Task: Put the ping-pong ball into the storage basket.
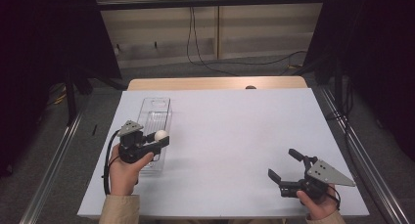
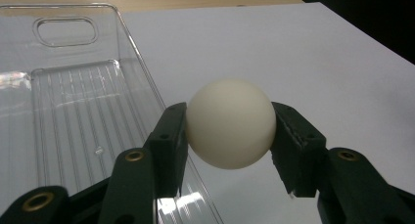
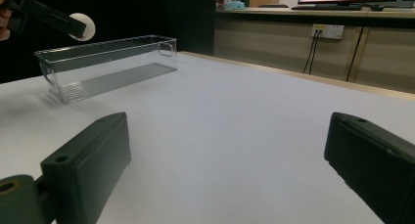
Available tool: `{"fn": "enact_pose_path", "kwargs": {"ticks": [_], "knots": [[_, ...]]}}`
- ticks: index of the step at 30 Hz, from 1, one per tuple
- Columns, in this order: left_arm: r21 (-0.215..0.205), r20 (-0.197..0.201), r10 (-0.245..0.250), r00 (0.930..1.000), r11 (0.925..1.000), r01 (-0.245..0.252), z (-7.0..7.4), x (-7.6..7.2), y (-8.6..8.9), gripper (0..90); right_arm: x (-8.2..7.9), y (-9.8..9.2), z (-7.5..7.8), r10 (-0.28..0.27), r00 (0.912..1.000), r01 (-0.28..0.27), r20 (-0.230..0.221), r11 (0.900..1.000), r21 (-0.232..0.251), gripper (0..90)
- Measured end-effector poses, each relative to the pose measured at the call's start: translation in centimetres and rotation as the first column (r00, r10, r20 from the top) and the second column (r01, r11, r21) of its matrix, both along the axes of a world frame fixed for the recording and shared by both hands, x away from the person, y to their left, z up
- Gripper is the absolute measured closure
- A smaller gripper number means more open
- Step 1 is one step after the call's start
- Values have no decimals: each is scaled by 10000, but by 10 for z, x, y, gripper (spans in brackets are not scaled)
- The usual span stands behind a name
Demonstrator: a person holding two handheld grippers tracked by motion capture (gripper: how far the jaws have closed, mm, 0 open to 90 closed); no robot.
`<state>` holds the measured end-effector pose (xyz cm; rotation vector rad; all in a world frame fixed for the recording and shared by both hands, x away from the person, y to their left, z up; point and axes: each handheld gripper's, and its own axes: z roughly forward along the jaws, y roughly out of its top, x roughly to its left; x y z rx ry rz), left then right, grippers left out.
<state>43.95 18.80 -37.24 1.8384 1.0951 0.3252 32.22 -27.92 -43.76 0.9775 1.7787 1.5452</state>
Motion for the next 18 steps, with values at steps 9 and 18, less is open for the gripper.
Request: {"fn": "enact_pose_path", "kwargs": {"ticks": [9,18], "knots": [[-31,43,115,9999,9999,-115,2,0,5,512,0,0,0,-12,10000,12,2,10000,20,28],[-45,61,153,9999,9999,-152,2,0,9,512,0,0,0,-12,10000,12,2,10000,25,27]]}}
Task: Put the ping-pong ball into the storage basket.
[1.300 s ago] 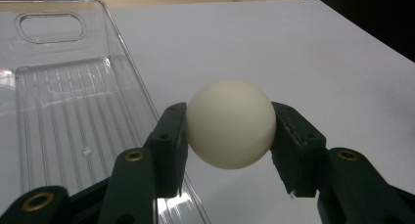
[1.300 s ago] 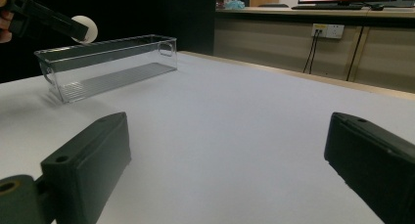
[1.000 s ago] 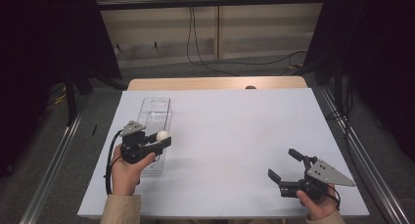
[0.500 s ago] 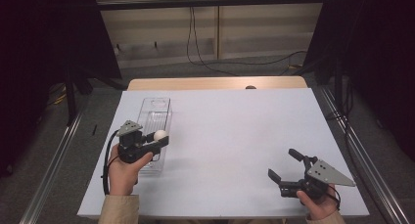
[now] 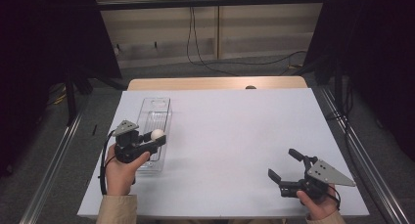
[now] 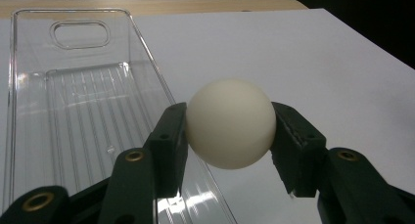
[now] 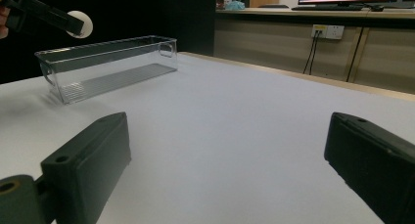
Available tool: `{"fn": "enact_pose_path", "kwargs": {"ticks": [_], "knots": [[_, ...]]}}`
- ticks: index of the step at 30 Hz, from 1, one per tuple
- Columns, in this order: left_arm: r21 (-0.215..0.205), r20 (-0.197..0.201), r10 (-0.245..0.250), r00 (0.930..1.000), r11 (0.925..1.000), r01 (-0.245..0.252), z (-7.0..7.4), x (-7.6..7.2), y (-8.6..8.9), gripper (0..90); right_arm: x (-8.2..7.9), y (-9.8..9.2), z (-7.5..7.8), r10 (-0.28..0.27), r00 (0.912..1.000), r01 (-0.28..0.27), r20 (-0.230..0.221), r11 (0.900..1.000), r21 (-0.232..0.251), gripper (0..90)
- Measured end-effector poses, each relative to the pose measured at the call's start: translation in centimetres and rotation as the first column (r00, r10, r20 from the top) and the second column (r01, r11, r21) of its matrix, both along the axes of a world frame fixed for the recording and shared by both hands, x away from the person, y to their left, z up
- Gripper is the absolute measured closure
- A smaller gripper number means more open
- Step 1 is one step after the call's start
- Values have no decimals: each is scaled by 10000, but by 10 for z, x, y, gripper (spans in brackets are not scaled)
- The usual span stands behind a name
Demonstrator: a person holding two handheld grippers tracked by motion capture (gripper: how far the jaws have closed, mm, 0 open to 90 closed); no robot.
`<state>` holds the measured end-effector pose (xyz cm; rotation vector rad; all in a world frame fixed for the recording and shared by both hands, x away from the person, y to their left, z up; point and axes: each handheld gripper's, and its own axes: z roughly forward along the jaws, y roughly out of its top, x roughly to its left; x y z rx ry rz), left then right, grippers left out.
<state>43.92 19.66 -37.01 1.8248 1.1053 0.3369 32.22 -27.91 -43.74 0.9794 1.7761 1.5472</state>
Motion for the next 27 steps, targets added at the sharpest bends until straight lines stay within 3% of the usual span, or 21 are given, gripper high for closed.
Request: {"fn": "enact_pose_path", "kwargs": {"ticks": [27], "knots": [[12,116,262,9996,9997,-262,0,0,7,512,0,0,0,10,10000,-10,7,10000,0,28]]}}
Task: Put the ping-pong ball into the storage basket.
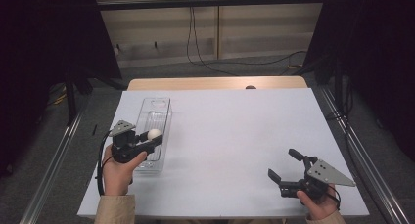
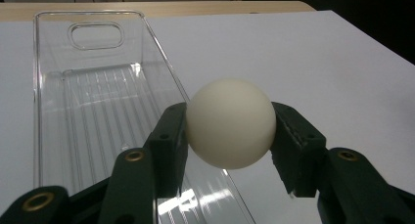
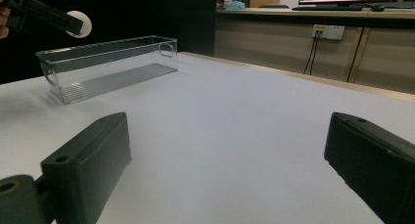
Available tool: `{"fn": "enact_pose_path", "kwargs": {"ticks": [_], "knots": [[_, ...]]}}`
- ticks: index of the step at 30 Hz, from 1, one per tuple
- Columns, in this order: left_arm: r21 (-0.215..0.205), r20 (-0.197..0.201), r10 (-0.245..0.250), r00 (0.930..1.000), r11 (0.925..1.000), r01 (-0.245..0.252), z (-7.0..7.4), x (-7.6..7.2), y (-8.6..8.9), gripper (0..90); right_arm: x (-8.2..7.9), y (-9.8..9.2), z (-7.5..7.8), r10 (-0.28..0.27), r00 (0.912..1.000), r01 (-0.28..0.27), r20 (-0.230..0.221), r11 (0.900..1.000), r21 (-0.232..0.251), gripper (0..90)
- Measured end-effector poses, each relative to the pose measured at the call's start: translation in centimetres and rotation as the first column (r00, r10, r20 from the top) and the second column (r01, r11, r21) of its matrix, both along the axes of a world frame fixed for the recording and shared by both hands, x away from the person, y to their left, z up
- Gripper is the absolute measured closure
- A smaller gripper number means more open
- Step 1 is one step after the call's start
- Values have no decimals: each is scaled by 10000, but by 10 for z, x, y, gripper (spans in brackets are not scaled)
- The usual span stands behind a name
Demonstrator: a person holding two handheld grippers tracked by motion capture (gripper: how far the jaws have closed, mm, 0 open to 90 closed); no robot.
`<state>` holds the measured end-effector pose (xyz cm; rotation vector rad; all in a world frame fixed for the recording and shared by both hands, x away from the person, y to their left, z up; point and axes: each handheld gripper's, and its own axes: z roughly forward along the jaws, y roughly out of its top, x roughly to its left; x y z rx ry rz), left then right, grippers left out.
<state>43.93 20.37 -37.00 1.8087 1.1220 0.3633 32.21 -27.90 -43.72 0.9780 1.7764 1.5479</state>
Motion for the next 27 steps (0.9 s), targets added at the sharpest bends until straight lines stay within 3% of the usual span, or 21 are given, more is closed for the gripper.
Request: {"fn": "enact_pose_path", "kwargs": {"ticks": [27], "knots": [[76,72,188,9998,9998,-189,0,0,7,512,0,0,0,62,10000,-62,7,10000,12,28]]}}
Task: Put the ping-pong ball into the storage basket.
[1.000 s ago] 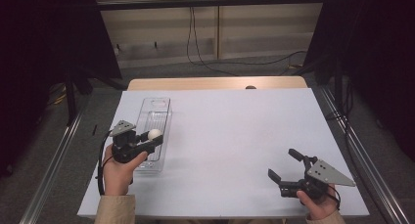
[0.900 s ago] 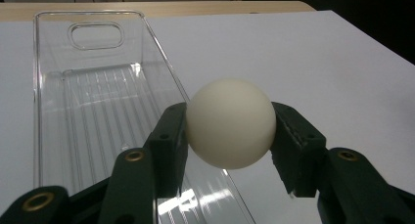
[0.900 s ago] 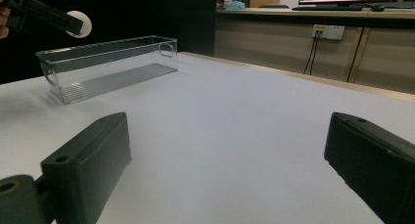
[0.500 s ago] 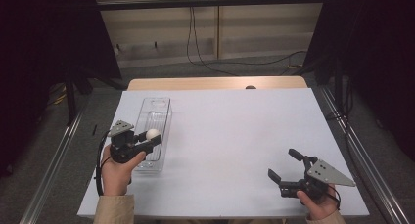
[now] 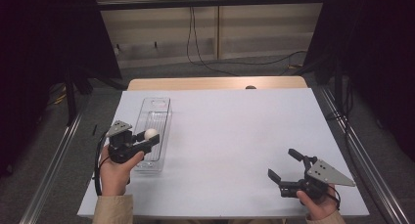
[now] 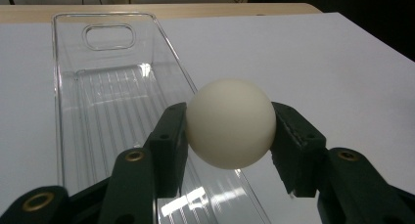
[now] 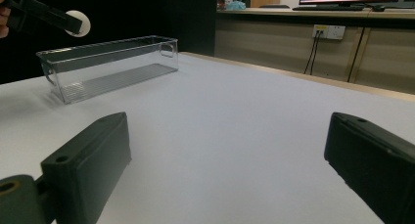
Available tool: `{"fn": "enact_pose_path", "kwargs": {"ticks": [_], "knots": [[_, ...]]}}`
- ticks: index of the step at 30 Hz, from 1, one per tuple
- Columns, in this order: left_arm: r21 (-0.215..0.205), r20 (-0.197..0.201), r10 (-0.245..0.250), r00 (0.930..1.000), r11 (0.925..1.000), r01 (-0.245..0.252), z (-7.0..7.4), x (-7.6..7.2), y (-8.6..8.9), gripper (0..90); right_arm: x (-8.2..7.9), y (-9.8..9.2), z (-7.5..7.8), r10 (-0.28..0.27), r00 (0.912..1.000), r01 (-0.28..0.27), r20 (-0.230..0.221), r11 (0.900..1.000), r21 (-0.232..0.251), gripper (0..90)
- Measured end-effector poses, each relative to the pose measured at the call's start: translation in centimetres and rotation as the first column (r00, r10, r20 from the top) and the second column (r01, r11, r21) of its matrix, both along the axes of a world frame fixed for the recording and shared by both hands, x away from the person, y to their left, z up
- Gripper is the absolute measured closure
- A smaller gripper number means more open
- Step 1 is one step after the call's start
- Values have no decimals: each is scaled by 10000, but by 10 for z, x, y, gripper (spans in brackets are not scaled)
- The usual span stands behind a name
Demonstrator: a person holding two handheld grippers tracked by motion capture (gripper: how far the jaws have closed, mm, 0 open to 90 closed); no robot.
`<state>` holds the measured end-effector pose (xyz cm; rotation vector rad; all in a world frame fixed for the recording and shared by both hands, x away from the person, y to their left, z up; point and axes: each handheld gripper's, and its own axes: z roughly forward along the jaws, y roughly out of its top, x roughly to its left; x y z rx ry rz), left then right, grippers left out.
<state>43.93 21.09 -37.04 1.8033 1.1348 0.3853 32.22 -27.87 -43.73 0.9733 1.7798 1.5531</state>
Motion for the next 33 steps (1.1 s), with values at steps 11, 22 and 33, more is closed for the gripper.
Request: {"fn": "enact_pose_path", "kwargs": {"ticks": [11,22,33], "knots": [[-5,33,184,9998,9998,-183,-1,0,3,512,0,0,0,8,10000,-8,19,10000,-48,28],[6,66,300,9995,9995,-300,-2,1,7,512,0,0,0,16,10000,-16,0,10000,-35,28],[59,44,396,9992,9992,-397,-5,2,9,512,0,0,0,31,10000,-31,-23,10000,-26,28]]}}
